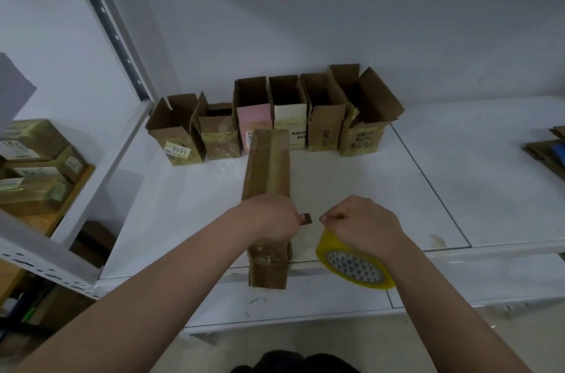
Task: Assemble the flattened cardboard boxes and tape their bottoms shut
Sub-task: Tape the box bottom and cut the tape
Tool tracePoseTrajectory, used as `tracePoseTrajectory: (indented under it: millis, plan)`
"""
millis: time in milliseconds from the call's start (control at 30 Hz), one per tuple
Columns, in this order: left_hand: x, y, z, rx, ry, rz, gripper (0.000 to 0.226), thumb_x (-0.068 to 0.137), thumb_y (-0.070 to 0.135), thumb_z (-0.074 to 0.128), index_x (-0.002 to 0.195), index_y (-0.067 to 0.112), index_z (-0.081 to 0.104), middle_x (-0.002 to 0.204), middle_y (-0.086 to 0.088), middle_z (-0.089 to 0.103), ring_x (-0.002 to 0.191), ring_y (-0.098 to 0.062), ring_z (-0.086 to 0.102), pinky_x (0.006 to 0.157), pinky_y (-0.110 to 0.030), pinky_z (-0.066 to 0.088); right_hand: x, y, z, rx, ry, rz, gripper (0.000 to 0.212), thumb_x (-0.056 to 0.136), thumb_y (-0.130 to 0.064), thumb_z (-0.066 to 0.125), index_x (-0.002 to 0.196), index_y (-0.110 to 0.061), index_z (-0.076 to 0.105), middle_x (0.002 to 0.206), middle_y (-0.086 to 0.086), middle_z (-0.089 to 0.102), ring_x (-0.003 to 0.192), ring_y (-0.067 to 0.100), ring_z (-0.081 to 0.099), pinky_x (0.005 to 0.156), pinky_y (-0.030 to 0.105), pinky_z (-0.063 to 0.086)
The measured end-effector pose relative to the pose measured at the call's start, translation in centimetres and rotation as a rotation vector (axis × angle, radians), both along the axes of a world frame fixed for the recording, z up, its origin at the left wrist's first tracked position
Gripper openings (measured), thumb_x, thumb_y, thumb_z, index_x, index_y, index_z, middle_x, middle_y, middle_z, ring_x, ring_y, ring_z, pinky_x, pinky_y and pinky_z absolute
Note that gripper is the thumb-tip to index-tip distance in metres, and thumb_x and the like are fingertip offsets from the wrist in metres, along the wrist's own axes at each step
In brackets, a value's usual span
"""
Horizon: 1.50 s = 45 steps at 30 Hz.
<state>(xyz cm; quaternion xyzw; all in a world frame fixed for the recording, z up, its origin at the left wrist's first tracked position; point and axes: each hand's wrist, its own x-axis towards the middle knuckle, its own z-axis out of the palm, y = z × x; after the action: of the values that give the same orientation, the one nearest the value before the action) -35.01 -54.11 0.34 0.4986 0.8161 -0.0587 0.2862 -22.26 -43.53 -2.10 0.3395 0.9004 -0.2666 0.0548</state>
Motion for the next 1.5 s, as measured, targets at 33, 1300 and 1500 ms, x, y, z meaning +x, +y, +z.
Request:
tracePoseTrajectory:
  millis: [33, 1300, 1500]
  plan:
    - [0.0, -0.1, -0.1, -0.004, -0.010, 0.005, 0.039, 0.106, 0.029, 0.029, 0.087, 0.009, 0.057, 0.076, -0.002, 0.048, 0.075, -0.017, 0.050, 0.074, -0.029, 0.040, 0.2, 0.3, 0.0, -0.046, 0.010, -0.037, 0.025, 0.094, -0.043, 0.053, 0.103, -0.035, 0.075, 0.117, -0.011, 0.067, 0.107, 0.018, 0.060, 0.082, 0.030, 0.043]
    - [3.2, 2.7, -1.4, 0.932, -0.394, 0.441, 0.031, 0.072, 0.045, 0.079, 0.087, 0.021, 0.067, 0.074, 0.011, 0.063, 0.072, -0.004, 0.062, 0.066, -0.020, 0.050, 2.7, 2.8, 0.3, -0.356, 0.547, -0.160, 0.022, 0.091, -0.037, 0.061, 0.092, -0.055, 0.073, 0.099, -0.018, 0.073, 0.101, 0.008, 0.066, 0.094, 0.043, 0.053]
    - [3.0, 3.2, -1.5, 1.000, -0.408, 0.447, 0.023, 0.080, 0.032, 0.077, 0.064, 0.028, 0.062, 0.063, 0.012, 0.062, 0.059, 0.002, 0.057, 0.058, -0.014, 0.045, 2.7, 2.8, 0.3, -0.471, 0.617, -0.252, 0.021, 0.098, -0.029, 0.056, 0.113, -0.033, 0.069, 0.117, -0.005, 0.068, 0.112, 0.014, 0.061, 0.098, 0.033, 0.048]
